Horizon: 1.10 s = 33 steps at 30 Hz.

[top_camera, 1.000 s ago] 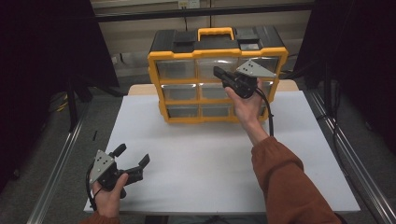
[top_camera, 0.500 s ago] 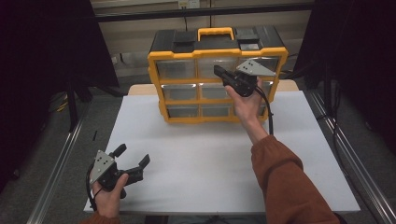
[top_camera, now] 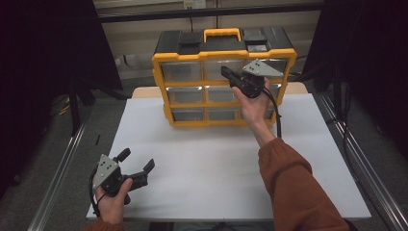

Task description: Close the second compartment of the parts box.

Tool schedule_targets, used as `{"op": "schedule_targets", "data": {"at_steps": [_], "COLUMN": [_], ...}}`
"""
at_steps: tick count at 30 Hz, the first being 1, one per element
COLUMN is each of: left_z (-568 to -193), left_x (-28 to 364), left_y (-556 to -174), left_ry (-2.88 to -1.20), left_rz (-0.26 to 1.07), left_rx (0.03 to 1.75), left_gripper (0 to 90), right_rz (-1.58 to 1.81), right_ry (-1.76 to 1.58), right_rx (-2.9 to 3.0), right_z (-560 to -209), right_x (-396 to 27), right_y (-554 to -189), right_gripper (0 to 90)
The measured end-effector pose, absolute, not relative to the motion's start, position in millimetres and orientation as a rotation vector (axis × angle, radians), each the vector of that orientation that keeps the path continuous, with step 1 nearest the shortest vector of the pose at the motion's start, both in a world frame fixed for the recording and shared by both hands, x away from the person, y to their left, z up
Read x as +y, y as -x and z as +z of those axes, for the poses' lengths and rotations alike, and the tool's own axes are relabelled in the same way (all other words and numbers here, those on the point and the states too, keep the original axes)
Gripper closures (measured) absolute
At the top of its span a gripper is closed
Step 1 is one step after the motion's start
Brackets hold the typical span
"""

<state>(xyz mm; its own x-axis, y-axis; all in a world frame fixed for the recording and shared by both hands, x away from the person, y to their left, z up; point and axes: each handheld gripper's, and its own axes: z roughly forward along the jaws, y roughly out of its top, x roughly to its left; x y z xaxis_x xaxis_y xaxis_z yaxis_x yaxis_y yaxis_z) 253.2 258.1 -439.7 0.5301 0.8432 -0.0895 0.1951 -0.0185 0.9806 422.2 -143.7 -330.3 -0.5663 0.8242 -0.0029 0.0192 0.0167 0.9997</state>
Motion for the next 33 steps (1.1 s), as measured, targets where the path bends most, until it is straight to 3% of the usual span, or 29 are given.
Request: {"op": "schedule_targets", "data": {"at_steps": [10, 14, 25, 30, 33], "left_z": [-441.1, -440.3, -440.7, -440.9, -440.8], "left_x": [255.0, 256.7, 257.9, 259.8, 258.5], "left_y": [-256.4, -255.0, -253.8, -254.4, -253.5], "left_ry": [-1.546, -1.549, -1.543, -1.545, -1.54], "left_rz": [0.645, 0.658, 0.653, 0.657, 0.657], "left_rx": [0.921, 0.916, 0.922, 0.92, 0.923], "left_gripper": [4.1, 4.1, 4.0, 4.0, 4.0], "right_rz": [1.601, 1.617, 1.662, 1.668, 1.654], "right_ry": [-0.895, -0.897, -0.883, -0.929, -0.951], "right_rx": [1.669, 1.675, 1.682, 1.658, 1.675], "right_z": [-333.0, -337.2, -346.2, -348.2, -353.3], "right_x": [-143.0, -142.7, -145.9, -150.7, -155.1], "right_y": [-421.7, -418.4, -400.5, -390.1, -385.2], "right_gripper": [89.8, 81.0, 31.6, 13.4, 7.9]}}
